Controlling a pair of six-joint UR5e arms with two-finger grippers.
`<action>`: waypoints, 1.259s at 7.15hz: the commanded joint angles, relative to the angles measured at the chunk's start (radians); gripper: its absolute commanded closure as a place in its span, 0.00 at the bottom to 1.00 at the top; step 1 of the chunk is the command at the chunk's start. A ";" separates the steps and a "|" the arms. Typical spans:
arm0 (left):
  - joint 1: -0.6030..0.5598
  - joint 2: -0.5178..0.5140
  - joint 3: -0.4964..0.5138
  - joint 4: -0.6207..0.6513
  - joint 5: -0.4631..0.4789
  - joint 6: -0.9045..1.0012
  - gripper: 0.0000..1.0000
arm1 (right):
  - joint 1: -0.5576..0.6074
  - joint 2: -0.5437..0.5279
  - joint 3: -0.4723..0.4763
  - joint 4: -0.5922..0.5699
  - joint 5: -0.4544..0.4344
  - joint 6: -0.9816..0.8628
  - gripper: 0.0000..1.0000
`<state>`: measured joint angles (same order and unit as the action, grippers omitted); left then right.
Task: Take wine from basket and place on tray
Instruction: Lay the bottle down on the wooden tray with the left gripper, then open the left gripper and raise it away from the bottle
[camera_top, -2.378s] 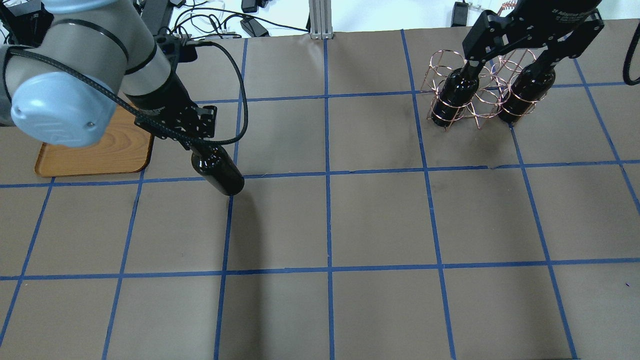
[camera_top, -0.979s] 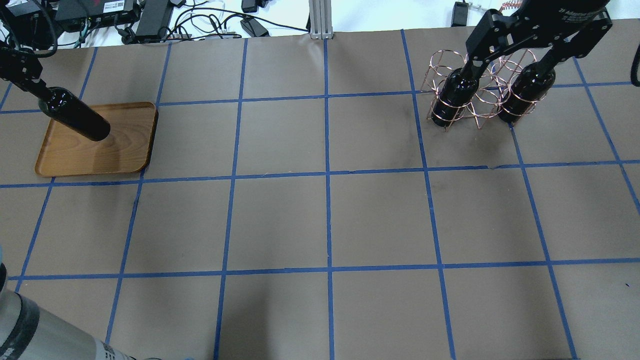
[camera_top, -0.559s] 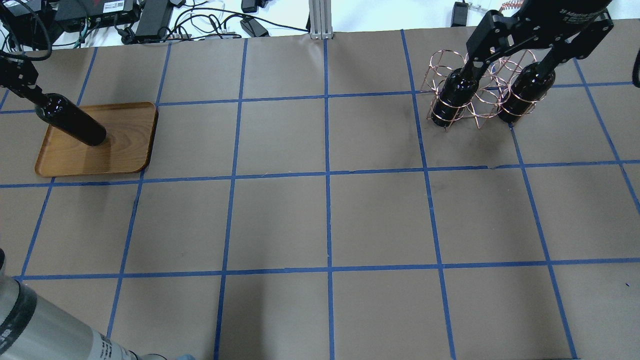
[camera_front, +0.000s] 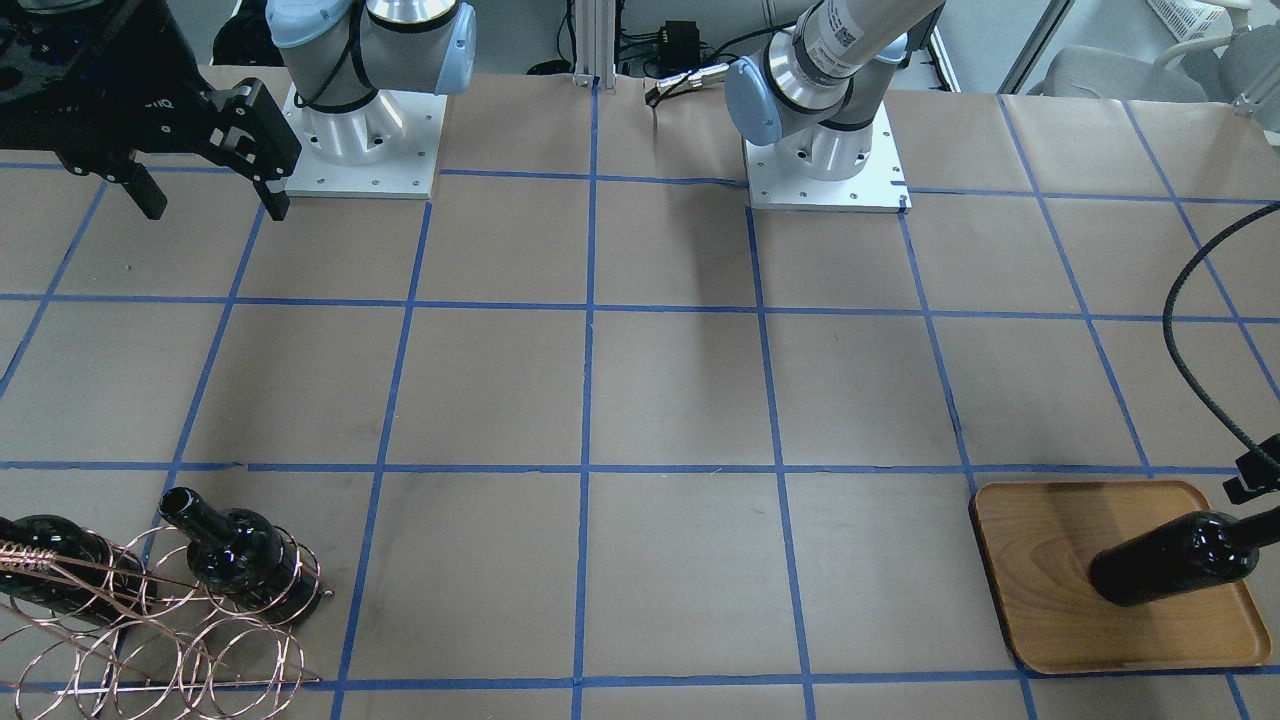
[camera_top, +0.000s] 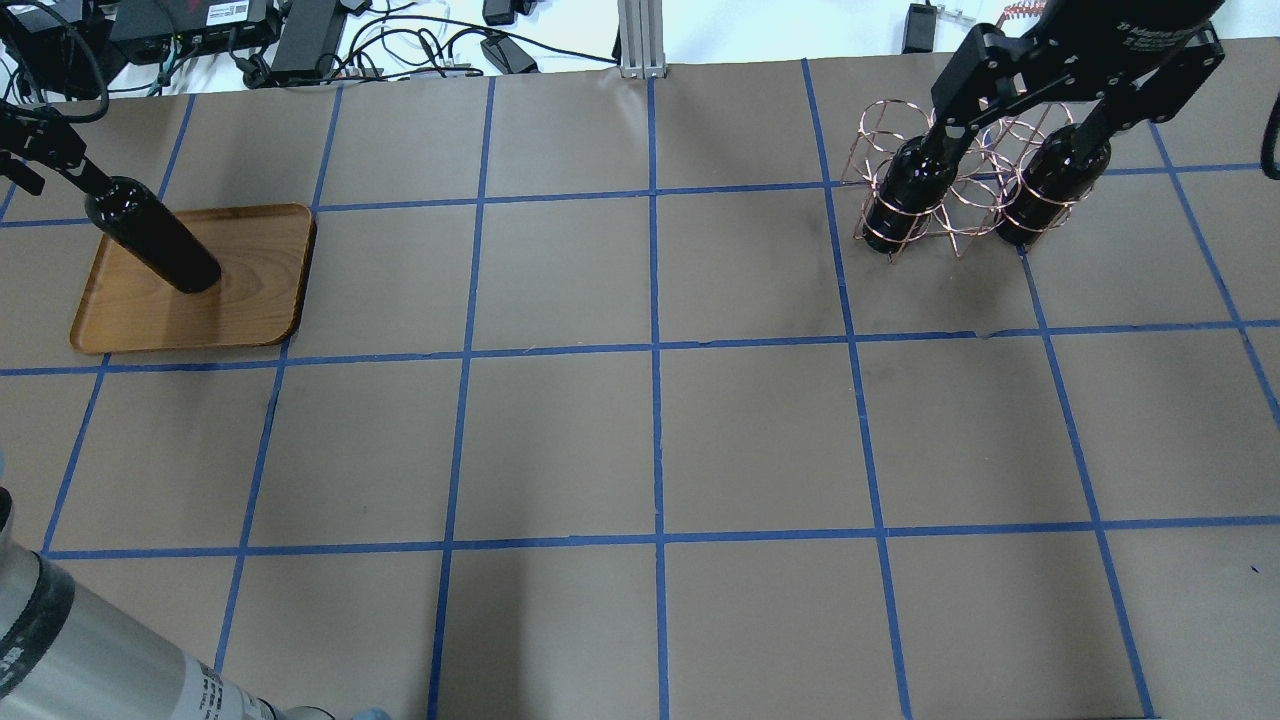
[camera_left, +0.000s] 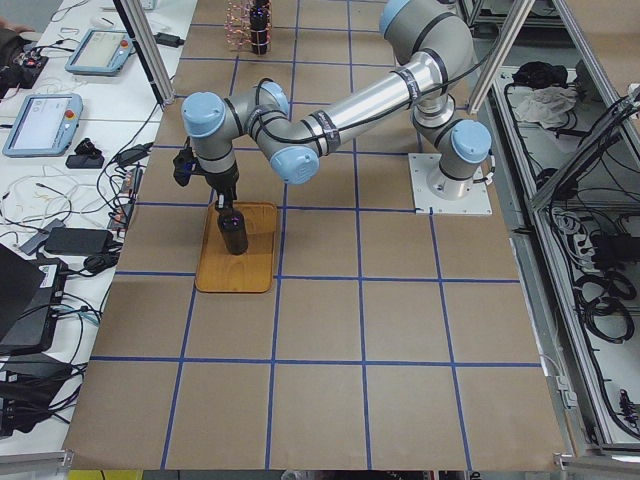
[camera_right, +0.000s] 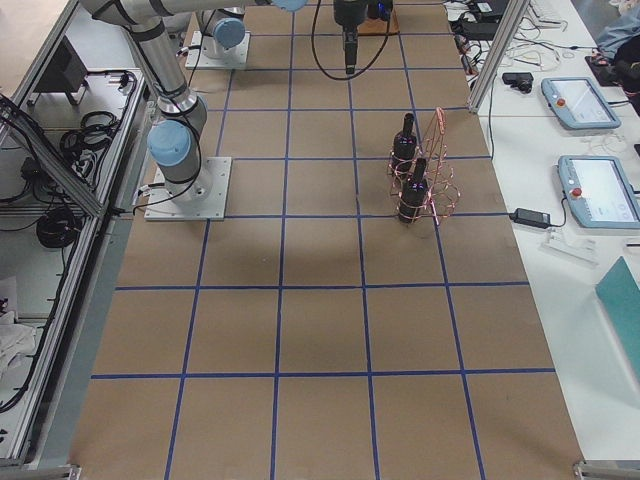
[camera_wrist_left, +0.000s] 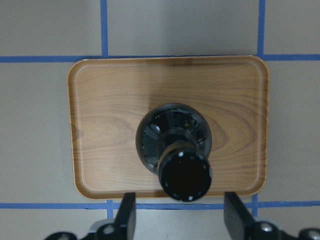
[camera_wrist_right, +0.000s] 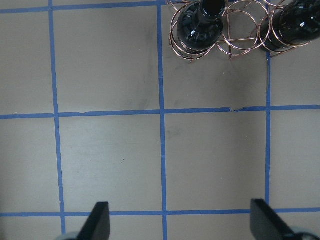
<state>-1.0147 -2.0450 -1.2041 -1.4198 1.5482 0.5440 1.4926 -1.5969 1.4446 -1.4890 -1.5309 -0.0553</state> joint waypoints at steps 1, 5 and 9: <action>-0.031 0.063 -0.003 -0.049 0.007 -0.019 0.00 | 0.000 0.000 0.000 0.001 0.000 0.000 0.00; -0.305 0.331 -0.104 -0.183 0.004 -0.383 0.00 | 0.000 0.000 0.000 0.001 -0.001 0.000 0.00; -0.505 0.479 -0.253 -0.188 0.004 -0.397 0.00 | 0.002 0.000 0.006 -0.008 -0.002 -0.009 0.00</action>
<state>-1.4579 -1.6083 -1.4135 -1.6055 1.5473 0.1518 1.4930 -1.5969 1.4480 -1.4935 -1.5334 -0.0627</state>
